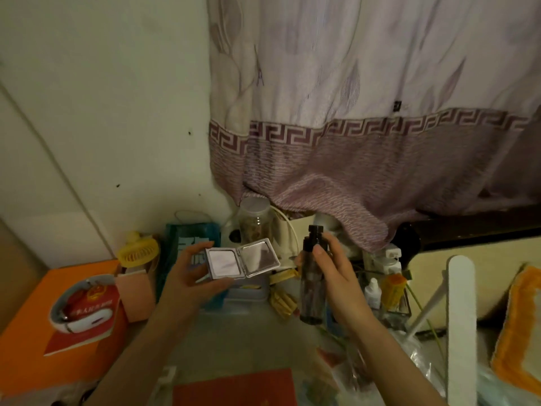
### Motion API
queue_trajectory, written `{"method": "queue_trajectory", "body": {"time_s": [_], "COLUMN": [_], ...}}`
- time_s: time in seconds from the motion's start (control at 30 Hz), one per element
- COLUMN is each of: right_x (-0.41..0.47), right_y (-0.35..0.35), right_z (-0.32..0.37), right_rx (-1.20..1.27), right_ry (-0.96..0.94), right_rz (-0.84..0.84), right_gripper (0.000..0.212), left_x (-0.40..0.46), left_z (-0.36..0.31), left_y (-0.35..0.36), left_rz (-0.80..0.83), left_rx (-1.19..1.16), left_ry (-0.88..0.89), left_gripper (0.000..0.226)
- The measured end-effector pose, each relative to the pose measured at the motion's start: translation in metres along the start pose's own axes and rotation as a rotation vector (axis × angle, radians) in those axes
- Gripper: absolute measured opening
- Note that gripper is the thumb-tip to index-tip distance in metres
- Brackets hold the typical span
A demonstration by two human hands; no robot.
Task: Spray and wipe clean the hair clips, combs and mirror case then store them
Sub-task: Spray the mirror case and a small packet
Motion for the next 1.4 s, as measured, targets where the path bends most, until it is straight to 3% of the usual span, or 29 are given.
{"method": "queue_trajectory", "body": {"time_s": [0.2, 0.47, 0.57, 0.7, 0.87, 1.1, 1.4], "right_x": [0.007, 0.012, 0.013, 0.017, 0.017, 0.015, 0.013], "right_y": [0.010, 0.027, 0.037, 0.053, 0.064, 0.063, 0.056], "right_z": [0.046, 0.111, 0.135, 0.160, 0.176, 0.184, 0.184], "right_rx": [0.063, -0.198, -0.453, -0.666, -0.748, -0.774, -0.625], "right_ry": [-0.090, -0.358, -0.514, -0.680, -0.718, -0.770, -0.774], "right_rz": [0.061, 0.121, 0.118, 0.109, 0.097, 0.068, 0.093], "right_gripper": [0.048, 0.047, 0.061, 0.060, 0.052, 0.063, 0.063], "left_x": [0.000, -0.004, -0.002, 0.005, 0.010, 0.013, 0.015], "left_z": [-0.047, -0.110, -0.135, -0.161, -0.178, -0.183, -0.185], "left_y": [0.000, 0.002, 0.004, 0.007, 0.010, 0.010, 0.010], "left_rz": [-0.024, 0.020, 0.023, 0.005, -0.003, 0.003, 0.009], "left_rx": [-0.045, -0.030, -0.013, -0.008, -0.035, -0.041, -0.058], "left_ry": [0.083, 0.247, 0.319, 0.388, 0.433, 0.449, 0.452], "left_gripper": [0.059, 0.058, 0.058, 0.059, 0.061, 0.062, 0.061]}}
Point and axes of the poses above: each hand's wrist, its own x-axis towards the middle knuckle, its own y-axis out of the palm, z = x × y, the point moved 5 cm from there along x, towards the middle knuckle, and after that the axes turned 1 degree about -z, right-handed, at the moved point
